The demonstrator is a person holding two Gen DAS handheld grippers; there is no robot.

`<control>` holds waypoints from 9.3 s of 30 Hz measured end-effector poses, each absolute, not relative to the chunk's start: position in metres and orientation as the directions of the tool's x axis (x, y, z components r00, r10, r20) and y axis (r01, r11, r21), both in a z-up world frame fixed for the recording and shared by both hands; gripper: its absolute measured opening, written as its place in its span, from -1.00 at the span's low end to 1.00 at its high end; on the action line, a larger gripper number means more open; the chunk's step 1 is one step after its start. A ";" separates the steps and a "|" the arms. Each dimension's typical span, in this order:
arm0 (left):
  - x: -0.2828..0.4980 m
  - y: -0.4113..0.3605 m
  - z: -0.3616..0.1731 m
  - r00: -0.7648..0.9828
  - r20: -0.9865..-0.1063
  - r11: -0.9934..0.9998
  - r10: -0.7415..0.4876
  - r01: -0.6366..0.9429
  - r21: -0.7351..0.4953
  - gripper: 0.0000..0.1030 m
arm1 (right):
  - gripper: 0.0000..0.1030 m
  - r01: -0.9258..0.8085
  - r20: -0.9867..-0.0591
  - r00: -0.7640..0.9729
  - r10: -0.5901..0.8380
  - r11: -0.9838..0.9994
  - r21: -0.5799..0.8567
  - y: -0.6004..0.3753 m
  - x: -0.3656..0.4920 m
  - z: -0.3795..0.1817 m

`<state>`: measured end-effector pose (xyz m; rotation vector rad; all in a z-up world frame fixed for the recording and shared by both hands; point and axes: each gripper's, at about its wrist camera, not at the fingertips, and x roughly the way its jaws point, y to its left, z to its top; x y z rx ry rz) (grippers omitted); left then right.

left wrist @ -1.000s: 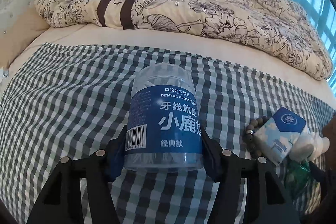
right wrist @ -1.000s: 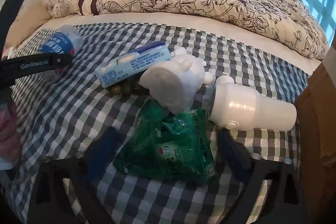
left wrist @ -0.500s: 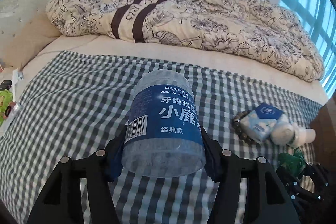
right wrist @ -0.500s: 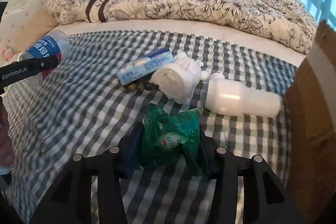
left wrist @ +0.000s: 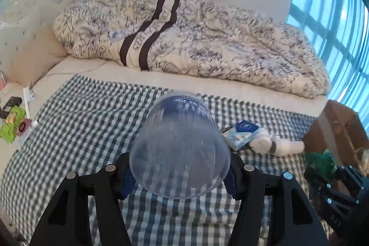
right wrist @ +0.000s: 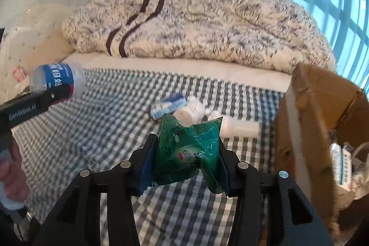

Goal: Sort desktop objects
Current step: 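Carry the floss container and green packet over the cardboard box with both grippers, then open both grippers to drop the floss container and packet into the box, then move both grippers back toward the white bottle and blue box on the sheet, then grasp the blue Vinda tissue pack with the left gripper while the right gripper grasps the white bottle, then carry the tissue pack and white bottle over the cardboard box with both grippers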

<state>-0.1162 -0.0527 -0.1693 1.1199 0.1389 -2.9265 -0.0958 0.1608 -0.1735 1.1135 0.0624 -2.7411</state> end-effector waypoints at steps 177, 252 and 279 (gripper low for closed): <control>-0.215 0.044 -0.263 -0.600 -0.782 -0.968 0.168 -0.251 -0.015 1.00 | 0.48 0.212 -0.717 -0.653 -0.244 -0.968 0.136 0.196 -0.154 -0.190; -0.201 0.004 -0.271 -0.682 -0.701 -0.978 0.210 -0.149 -0.148 0.02 | -0.08 0.055 -0.826 -0.560 -0.058 -0.998 0.033 0.225 -0.230 -0.300; -0.099 -0.001 -0.120 -0.823 -0.546 -0.987 0.154 -0.104 -0.121 0.02 | -0.08 0.180 -0.601 -0.772 -0.208 -0.978 0.107 0.199 -0.101 -0.109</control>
